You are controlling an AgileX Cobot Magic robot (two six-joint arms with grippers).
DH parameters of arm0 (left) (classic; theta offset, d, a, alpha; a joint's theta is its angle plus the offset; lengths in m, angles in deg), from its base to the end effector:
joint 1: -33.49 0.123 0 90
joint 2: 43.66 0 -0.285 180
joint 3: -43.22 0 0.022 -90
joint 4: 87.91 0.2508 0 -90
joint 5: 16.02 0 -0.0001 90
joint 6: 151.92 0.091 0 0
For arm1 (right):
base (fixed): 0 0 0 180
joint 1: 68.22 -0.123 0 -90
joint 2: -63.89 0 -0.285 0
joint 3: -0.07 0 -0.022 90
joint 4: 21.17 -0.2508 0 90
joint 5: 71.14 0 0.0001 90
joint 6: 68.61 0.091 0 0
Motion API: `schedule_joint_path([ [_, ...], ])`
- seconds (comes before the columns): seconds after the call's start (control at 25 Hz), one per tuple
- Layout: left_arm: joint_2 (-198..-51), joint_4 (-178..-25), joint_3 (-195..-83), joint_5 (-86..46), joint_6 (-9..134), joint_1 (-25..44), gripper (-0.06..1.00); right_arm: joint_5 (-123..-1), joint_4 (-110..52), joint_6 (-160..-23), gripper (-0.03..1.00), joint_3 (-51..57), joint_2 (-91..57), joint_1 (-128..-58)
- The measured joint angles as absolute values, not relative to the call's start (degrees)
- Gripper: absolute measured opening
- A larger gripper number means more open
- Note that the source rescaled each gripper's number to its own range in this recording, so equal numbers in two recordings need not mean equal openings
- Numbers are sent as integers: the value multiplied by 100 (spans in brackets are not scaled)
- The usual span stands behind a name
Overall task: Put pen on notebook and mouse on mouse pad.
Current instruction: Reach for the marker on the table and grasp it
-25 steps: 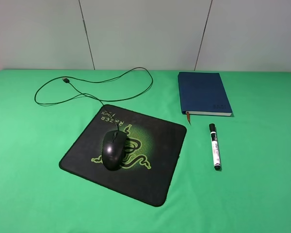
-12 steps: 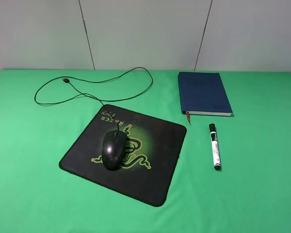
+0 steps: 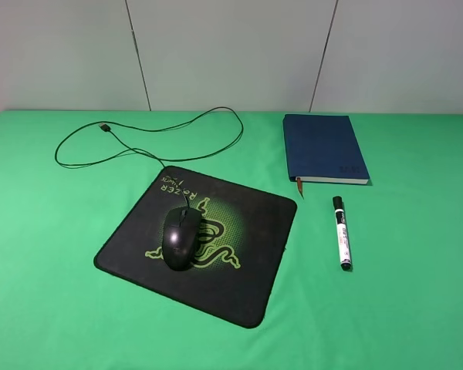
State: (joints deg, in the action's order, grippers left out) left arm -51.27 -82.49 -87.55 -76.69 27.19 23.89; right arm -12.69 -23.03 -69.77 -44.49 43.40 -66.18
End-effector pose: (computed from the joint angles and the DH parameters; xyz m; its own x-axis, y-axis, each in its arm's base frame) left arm -0.0028 0.0081 0.2745 -0.4506 0.1075 -0.8862 0.1081 0.9920 0.0653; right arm 0.0270 0.0016 0.2982 -0.5514 0.0164 -0.8341 0.0107 0.9999 0.0125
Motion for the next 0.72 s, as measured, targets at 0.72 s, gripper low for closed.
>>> schedule_joint_path([
  [0.72,-5127,-8249,-8755,-7669,2719,2389,95,-2895,-2966,-8130,100,-4097,230,-7339],
])
